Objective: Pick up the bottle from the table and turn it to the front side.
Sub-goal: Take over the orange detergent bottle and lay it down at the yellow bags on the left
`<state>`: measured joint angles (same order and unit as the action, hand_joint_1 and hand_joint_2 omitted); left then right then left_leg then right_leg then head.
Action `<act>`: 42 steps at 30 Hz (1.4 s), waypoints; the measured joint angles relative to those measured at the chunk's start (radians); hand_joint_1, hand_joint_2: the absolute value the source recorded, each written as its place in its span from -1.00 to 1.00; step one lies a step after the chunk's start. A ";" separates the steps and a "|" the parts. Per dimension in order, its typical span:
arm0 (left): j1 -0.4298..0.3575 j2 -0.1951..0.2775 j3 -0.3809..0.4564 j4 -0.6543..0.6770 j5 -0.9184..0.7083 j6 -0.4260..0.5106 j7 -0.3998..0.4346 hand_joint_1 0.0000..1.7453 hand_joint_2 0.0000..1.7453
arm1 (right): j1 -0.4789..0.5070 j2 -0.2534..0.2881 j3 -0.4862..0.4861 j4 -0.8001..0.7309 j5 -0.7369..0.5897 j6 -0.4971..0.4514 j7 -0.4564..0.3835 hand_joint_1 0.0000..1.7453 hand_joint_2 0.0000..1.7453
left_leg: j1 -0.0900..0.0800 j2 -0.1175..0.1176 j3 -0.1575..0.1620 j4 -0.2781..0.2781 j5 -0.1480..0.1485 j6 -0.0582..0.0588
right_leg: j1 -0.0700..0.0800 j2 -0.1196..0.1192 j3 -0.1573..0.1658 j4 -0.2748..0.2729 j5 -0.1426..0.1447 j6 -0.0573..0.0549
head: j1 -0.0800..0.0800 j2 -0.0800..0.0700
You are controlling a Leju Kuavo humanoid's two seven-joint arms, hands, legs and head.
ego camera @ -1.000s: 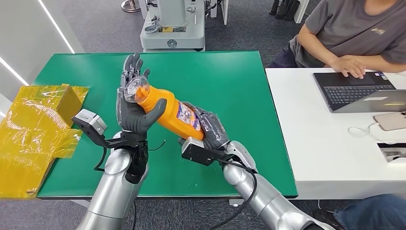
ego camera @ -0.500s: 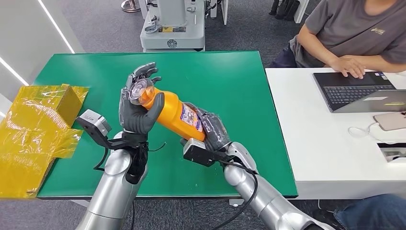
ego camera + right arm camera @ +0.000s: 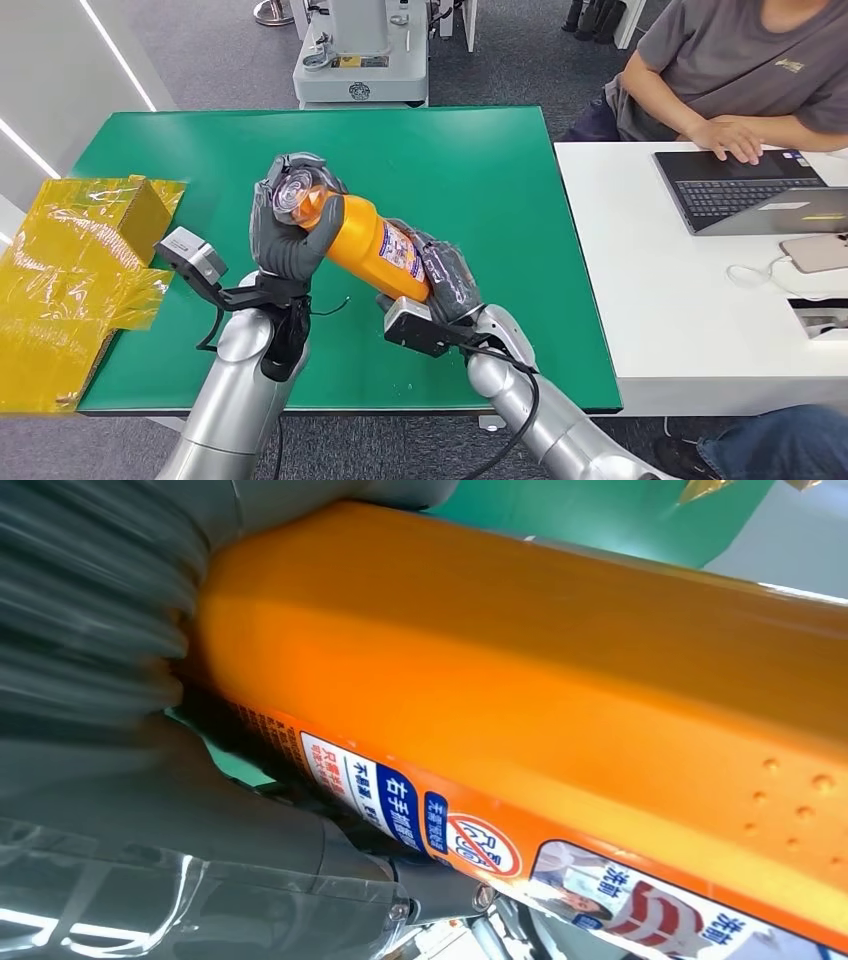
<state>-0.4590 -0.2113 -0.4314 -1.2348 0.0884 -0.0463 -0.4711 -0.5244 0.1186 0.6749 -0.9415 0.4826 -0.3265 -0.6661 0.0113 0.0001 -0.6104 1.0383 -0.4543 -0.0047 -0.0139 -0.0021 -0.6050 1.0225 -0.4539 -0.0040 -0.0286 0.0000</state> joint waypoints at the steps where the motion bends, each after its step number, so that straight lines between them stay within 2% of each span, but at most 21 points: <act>1: -0.001 0.000 0.000 0.000 -0.002 0.000 0.000 1.00 1.00 | 0.001 0.000 -0.002 -0.002 -0.002 -0.002 0.000 0.32 1.00 | 0.000 0.000 0.000 0.000 0.000 0.000 | 0.000 0.000 0.000 0.000 0.000 0.000 | 0.000 0.000; 2: -0.001 0.000 0.000 0.000 -0.005 0.000 0.000 1.00 1.00 | 0.003 0.000 -0.003 -0.004 -0.005 -0.004 -0.001 -0.18 1.00 | 0.000 0.000 0.000 0.000 0.000 0.000 | 0.000 0.000 0.000 0.000 0.000 0.000 | 0.000 0.000; 4: -0.003 0.000 0.000 0.000 -0.013 0.001 0.002 1.00 1.00 | 0.004 0.000 -0.006 -0.007 -0.013 -0.007 -0.004 -0.94 1.00 | 0.000 0.000 0.000 0.000 0.000 0.000 | 0.000 0.000 0.000 0.000 0.000 0.000 | 0.000 0.000; 5: -0.005 0.001 0.000 0.000 -0.018 0.002 0.004 1.00 1.00 | 0.004 0.000 -0.006 -0.009 -0.017 -0.008 -0.006 -1.00 1.00 | 0.000 0.000 0.000 0.000 0.000 0.000 | 0.000 0.000 0.000 0.000 0.000 0.000 | 0.000 0.000; 20: -0.008 0.007 0.001 0.000 -0.031 0.040 0.001 1.00 1.00 | 0.011 0.000 -0.013 -0.034 -0.084 -0.017 0.019 -1.00 1.00 | 0.000 0.000 0.000 0.000 0.000 0.000 | 0.000 0.000 0.000 0.000 0.000 0.000 | 0.000 0.000; 25: 0.001 0.012 0.005 -0.013 -0.038 0.051 -0.003 1.00 1.00 | 0.026 0.002 -0.023 -0.018 -0.110 -0.058 0.005 -1.00 1.00 | 0.000 0.000 0.000 0.000 0.000 0.000 | 0.000 0.000 0.000 0.000 0.000 0.000 | 0.000 0.000; 34: 0.005 0.017 0.012 -0.022 -0.043 0.061 -0.003 1.00 1.00 | 0.043 0.003 -0.036 -0.021 -0.132 -0.078 -0.011 -1.00 1.00 | 0.000 0.000 0.000 0.000 0.000 0.000 | 0.000 0.000 0.000 0.000 0.000 0.000 | 0.000 0.000; 38: 0.019 0.027 0.032 -0.027 -0.035 0.084 0.002 1.00 1.00 | 0.139 -0.010 -0.061 -0.267 -0.292 -0.205 -0.033 -1.00 1.00 | 0.000 0.000 -0.001 0.000 0.000 0.000 | 0.000 0.000 -0.001 0.000 0.000 0.000 | 0.000 0.000; 42: 0.029 0.029 0.044 -0.030 -0.035 0.109 0.002 1.00 1.00 | 0.195 -0.016 -0.069 -0.399 -0.279 -0.210 -0.034 -1.00 1.00 | 0.000 0.000 -0.001 0.000 0.000 0.000 | 0.000 0.000 -0.001 0.000 -0.001 0.000 | 0.000 0.000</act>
<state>-0.4305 -0.1827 -0.3874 -1.2647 0.0538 0.0626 -0.4695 -0.3297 0.1022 0.6058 -1.3400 0.2031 -0.5362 -0.7003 0.0113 -0.0002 -0.6111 1.0380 -0.4547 -0.0050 -0.0139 -0.0022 -0.6059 1.0225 -0.4545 -0.0038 -0.0286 0.0000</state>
